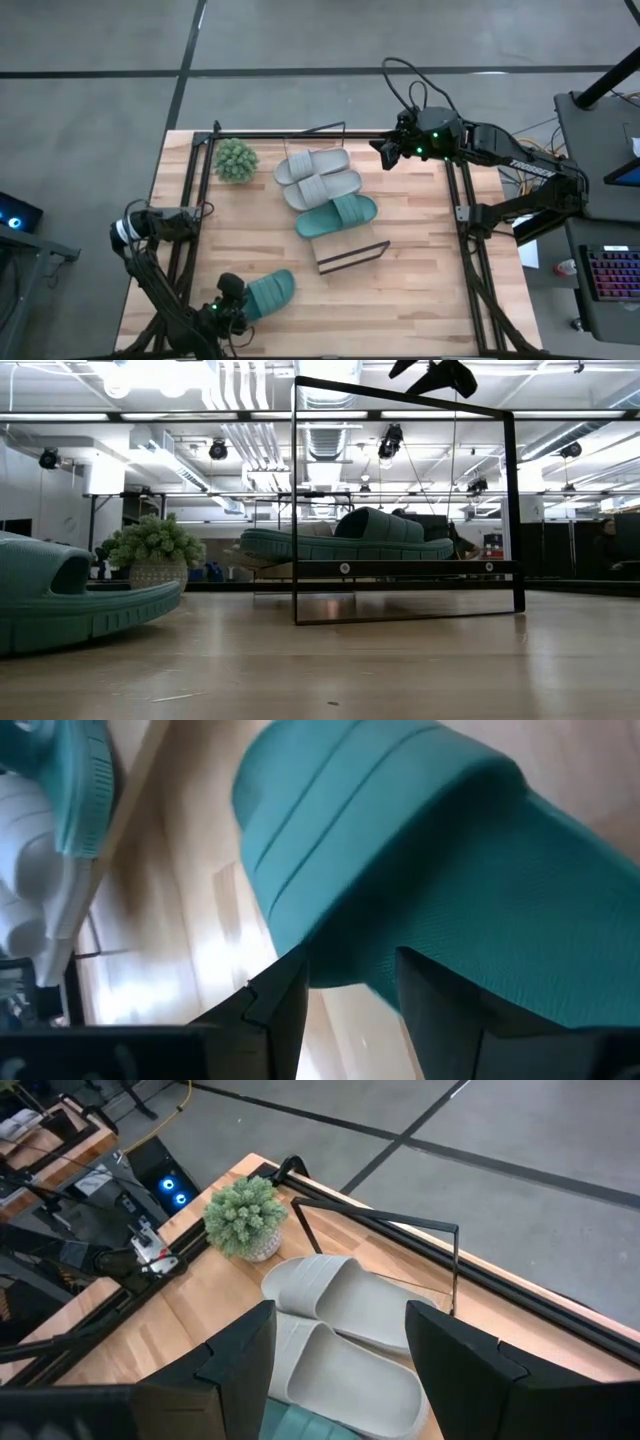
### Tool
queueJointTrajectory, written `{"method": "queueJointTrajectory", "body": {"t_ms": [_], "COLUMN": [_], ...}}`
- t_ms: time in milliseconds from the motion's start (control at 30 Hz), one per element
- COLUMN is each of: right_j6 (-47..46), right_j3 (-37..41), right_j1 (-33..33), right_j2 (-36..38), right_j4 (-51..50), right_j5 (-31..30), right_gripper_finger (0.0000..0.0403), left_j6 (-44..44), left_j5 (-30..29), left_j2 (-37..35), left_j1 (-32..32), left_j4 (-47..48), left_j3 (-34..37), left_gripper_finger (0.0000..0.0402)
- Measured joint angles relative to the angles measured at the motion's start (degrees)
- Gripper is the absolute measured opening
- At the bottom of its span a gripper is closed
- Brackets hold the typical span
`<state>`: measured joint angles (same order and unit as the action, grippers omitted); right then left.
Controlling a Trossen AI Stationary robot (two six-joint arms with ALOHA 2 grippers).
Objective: Pick and place slides into the shelf
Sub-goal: Put the green slipper on the shelf
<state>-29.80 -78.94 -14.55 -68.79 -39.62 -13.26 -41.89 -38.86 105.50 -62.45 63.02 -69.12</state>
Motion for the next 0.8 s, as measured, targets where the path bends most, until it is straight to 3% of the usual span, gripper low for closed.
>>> {"method": "queueJointTrajectory", "body": {"t_ms": [267, 433, 633, 800], "right_j6": [-0.02, 0.04, 0.15, 0.20], "right_j3": [0.00, 0.00, -0.02, -0.01], "right_j1": [0.00, 0.00, 0.00, 0.00], "right_j2": [0.00, 0.00, 0.00, 0.00], "right_j4": [0.00, 0.00, 0.00, 0.00], "right_j5": [0.00, -0.01, -0.08, -0.21], "right_gripper_finger": [0.0215, 0.0215, 0.0215, 0.0215], "left_j6": [-7.30, -7.28, -7.23, -7.24], "left_j5": [-5.34, -5.32, -11.10, -11.01], "left_j2": [-0.14, -0.16, -0.16, -0.16], "left_j1": [0.08, 0.08, 0.81, 1.83], "left_j4": [-0.41, -1.40, -1.57, -2.75], "left_j3": [2.46, 2.53, 2.88, 2.95], "left_gripper_finger": [0.0136, 0.0136, 0.0136, 0.0136]}}
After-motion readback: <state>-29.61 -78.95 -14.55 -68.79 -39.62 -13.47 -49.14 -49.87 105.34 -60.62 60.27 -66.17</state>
